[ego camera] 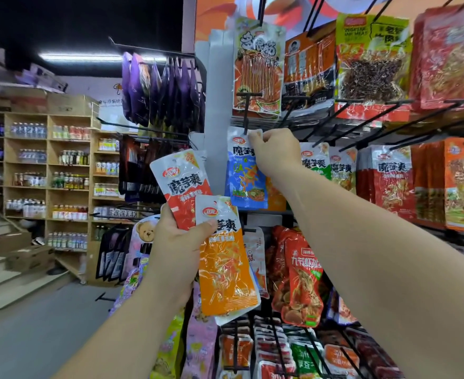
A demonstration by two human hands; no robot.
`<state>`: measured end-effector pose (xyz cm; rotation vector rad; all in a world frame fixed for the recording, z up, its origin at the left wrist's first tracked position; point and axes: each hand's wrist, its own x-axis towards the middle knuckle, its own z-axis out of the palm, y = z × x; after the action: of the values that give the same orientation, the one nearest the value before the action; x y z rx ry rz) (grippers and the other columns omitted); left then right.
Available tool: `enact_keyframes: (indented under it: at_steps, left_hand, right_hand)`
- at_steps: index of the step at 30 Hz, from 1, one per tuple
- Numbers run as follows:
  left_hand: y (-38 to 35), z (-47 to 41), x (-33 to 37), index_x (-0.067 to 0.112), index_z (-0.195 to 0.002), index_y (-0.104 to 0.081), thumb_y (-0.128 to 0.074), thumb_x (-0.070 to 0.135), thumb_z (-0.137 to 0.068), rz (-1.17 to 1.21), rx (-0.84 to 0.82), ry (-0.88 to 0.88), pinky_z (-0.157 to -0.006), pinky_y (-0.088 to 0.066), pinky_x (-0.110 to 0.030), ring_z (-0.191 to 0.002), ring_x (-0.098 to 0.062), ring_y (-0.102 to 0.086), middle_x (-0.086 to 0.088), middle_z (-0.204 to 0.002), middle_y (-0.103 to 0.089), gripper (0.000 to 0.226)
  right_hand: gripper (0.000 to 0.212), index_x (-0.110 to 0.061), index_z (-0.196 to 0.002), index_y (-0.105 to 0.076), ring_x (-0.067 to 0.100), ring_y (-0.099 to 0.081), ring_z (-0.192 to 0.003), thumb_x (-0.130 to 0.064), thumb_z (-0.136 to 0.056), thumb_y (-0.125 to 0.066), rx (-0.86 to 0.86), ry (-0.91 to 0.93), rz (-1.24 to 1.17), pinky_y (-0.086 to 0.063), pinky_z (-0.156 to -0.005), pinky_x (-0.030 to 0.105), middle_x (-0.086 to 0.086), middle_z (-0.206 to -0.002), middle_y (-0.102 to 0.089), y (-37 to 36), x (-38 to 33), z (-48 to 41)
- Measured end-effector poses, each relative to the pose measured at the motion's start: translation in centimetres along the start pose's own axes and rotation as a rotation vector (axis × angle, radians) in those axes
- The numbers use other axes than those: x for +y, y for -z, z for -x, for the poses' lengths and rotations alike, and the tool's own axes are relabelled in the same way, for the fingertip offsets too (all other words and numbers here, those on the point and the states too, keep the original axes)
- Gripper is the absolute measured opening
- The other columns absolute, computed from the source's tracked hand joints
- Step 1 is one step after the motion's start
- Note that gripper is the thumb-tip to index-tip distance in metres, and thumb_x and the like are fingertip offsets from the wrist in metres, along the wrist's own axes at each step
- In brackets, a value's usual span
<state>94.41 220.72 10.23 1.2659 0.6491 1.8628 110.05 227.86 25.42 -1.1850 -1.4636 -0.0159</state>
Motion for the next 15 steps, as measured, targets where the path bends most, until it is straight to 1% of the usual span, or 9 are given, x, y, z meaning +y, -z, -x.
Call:
enact_keyframes:
  at_steps: [3, 5, 6, 7, 9, 10, 12, 14, 15]
  left_hand:
    - [0.0, 0.0, 0.0, 0.027, -0.115, -0.061, -0.07, 0.0, -0.094, -0.001, 0.0, -0.008, -0.077, -0.062, -0.05, -0.092, -0.029, -0.078, -0.001, -0.1, -0.079, 0.036]
    - [-0.1, 0.0, -0.1, 0.027, -0.117, -0.061, -0.069, -0.001, -0.094, 0.0, 0.0, -0.016, -0.078, -0.062, -0.05, -0.094, -0.03, -0.077, -0.003, -0.103, -0.079, 0.037]
    - [-0.1, 0.1, -0.1, 0.027, -0.117, -0.061, -0.069, -0.001, -0.094, 0.003, -0.001, -0.018, -0.078, -0.062, -0.05, -0.094, -0.031, -0.077, -0.003, -0.104, -0.079, 0.037]
    - [0.0, 0.2, -0.1, 0.028, -0.117, -0.061, -0.069, -0.001, -0.094, 0.009, -0.002, -0.019, -0.078, -0.062, -0.051, -0.094, -0.031, -0.077, -0.003, -0.103, -0.079, 0.037]
    - [0.1, 0.4, -0.2, 0.029, -0.116, -0.061, -0.069, -0.001, -0.095, 0.028, 0.0, -0.02, -0.079, -0.062, -0.053, -0.094, -0.032, -0.077, -0.004, -0.103, -0.079, 0.037]
    - [0.1, 0.5, -0.3, 0.029, -0.116, -0.062, -0.068, -0.001, -0.095, 0.034, 0.002, -0.025, -0.08, -0.062, -0.053, -0.095, -0.033, -0.077, -0.004, -0.104, -0.079, 0.037]
    - [0.1, 0.7, -0.4, 0.029, -0.117, -0.062, -0.068, -0.002, -0.095, 0.028, 0.017, -0.057, -0.08, -0.062, -0.052, -0.098, -0.033, -0.076, -0.004, -0.107, -0.078, 0.038]
    - [0.0, 0.9, -0.4, 0.031, -0.116, -0.062, -0.067, -0.003, -0.095, 0.026, 0.055, -0.108, -0.081, -0.062, -0.052, -0.1, -0.031, -0.076, -0.004, -0.108, -0.078, 0.04]
    - [0.0, 1.0, -0.4, 0.033, -0.114, -0.063, -0.067, -0.003, -0.095, 0.032, 0.073, -0.13, -0.083, -0.062, -0.054, -0.1, -0.031, -0.076, -0.004, -0.109, -0.077, 0.041]
  right_hand:
    - [0.048, -0.014, -0.063, -0.051, 0.017, -0.046, -0.056, -0.039, -0.102, -0.061, -0.018, 0.07, 0.09, -0.032, -0.055, 0.03, 0.001, -0.061, -0.051, 0.6, 0.5, 0.1]
    - [0.026, -0.016, -0.089, -0.067, 0.019, -0.057, -0.076, -0.041, -0.099, -0.067, -0.038, 0.092, 0.137, -0.043, -0.067, 0.031, -0.001, -0.085, -0.063, 1.0, 1.0, 0.3]
    - [0.026, -0.017, -0.106, -0.067, 0.02, -0.059, -0.087, -0.042, -0.098, -0.069, -0.045, 0.101, 0.15, -0.047, -0.073, 0.033, -0.001, -0.097, -0.064, 1.3, 1.3, 0.7]
    - [0.033, -0.016, -0.116, -0.063, 0.021, -0.06, -0.093, -0.042, -0.096, -0.071, -0.051, 0.125, 0.154, -0.049, -0.076, 0.035, -0.002, -0.103, -0.064, 1.5, 1.6, 1.1]
    - [0.037, -0.016, -0.112, -0.056, 0.024, -0.06, -0.091, -0.041, -0.092, -0.075, -0.045, 0.243, 0.173, -0.049, -0.075, 0.037, 0.002, -0.099, -0.064, 1.9, 2.2, 2.4]
    - [0.037, -0.017, -0.109, -0.054, 0.025, -0.059, -0.091, -0.041, -0.091, -0.076, -0.037, 0.337, 0.213, -0.048, -0.075, 0.038, 0.003, -0.099, -0.062, 2.0, 2.5, 3.1]
    - [0.04, -0.02, -0.118, -0.058, 0.028, -0.057, -0.102, -0.043, -0.09, -0.076, -0.037, 0.555, 0.33, -0.05, -0.085, 0.04, 0.006, -0.117, -0.056, 2.2, 3.1, 3.9]
    - [0.056, -0.026, -0.14, -0.057, 0.033, -0.047, -0.132, -0.051, -0.092, -0.071, -0.109, 0.712, 0.514, -0.045, -0.107, 0.049, 0.01, -0.149, -0.043, 2.4, 3.4, 3.9]
    - [0.063, -0.032, -0.15, -0.049, 0.034, -0.033, -0.147, -0.057, -0.095, -0.065, -0.164, 0.743, 0.626, -0.036, -0.117, 0.052, 0.01, -0.164, -0.029, 2.5, 3.6, 3.8]
